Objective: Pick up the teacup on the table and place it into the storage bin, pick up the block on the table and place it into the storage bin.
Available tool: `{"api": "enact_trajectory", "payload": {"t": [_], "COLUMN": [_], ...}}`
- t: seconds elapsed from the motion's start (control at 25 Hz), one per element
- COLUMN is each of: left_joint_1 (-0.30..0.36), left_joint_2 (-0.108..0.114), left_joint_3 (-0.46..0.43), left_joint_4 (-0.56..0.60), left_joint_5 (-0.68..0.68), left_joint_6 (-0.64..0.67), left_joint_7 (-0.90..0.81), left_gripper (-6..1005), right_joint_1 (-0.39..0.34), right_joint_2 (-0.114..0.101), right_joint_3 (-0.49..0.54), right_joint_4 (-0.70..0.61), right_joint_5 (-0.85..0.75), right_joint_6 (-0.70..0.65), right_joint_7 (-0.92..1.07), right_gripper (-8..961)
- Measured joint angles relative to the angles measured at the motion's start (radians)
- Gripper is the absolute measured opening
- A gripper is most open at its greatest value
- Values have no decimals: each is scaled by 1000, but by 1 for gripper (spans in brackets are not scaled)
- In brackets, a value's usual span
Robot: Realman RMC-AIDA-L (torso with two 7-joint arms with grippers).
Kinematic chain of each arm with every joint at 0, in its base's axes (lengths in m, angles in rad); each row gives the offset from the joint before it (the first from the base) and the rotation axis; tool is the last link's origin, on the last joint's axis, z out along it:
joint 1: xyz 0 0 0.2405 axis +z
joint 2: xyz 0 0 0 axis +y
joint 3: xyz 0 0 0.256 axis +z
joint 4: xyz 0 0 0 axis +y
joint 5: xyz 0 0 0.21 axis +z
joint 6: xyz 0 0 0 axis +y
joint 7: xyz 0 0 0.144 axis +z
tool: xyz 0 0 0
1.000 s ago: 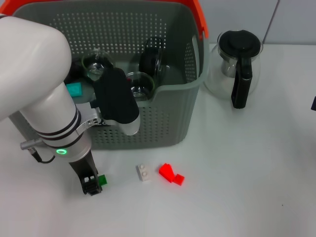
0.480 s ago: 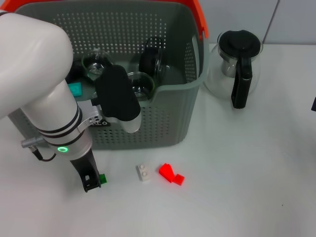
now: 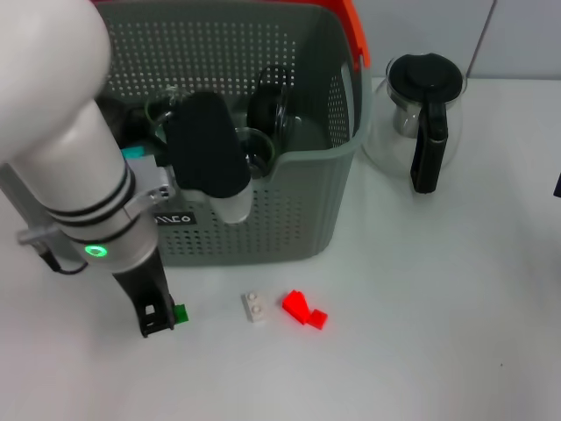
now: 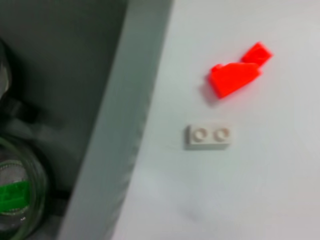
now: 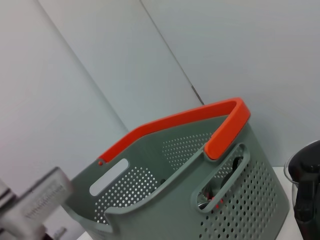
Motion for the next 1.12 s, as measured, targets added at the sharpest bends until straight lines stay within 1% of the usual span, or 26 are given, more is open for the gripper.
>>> {"api": "enact_trajectory", "payload": {"t": [0.08,0.16,0.32,0.36,0.48,0.52,0.6,0.68,0.76,0.88,0.96,1.12], "left_joint_1": [0,-4,-26,-29,-25,-24,-24,-27,-28,-22,-24,-52], "left_joint_2": [1,2,5,11,35,41,41,31,19,12,12,26], "left_joint_3": [-32,-83,-236,-276,-339,-359,-417,-485,-530,-542,-544,-543], "left_joint_4": [86,165,301,328,369,375,380,384,386,368,322,182], "left_joint_5": [-25,-65,-169,-197,-262,-285,-324,-346,-349,-344,-342,-308], "left_joint_6": [78,148,272,285,290,290,285,271,236,146,82,-70], "left_joint_7": [19,36,74,82,86,88,108,138,159,188,202,199], "left_gripper": [106,105,105,105,105,105,105,105,106,106,106,106], "right_joint_1": [1,1,2,2,1,1,0,0,0,0,2,6], "right_joint_2": [0,0,0,0,0,0,0,2,2,3,3,3], "right_joint_3": [0,0,0,0,0,0,0,0,0,0,0,0], "right_joint_4": [0,0,0,0,0,0,0,0,0,0,0,0], "right_joint_5": [0,0,0,0,0,0,0,0,0,0,1,2], "right_joint_6": [0,0,0,0,0,0,0,-1,-2,-3,-3,-6], "right_joint_7": [0,0,-1,-1,-1,-1,-1,-1,-2,-2,-2,-2], "right_gripper": [821,821,821,821,821,821,822,822,822,821,821,822]}}
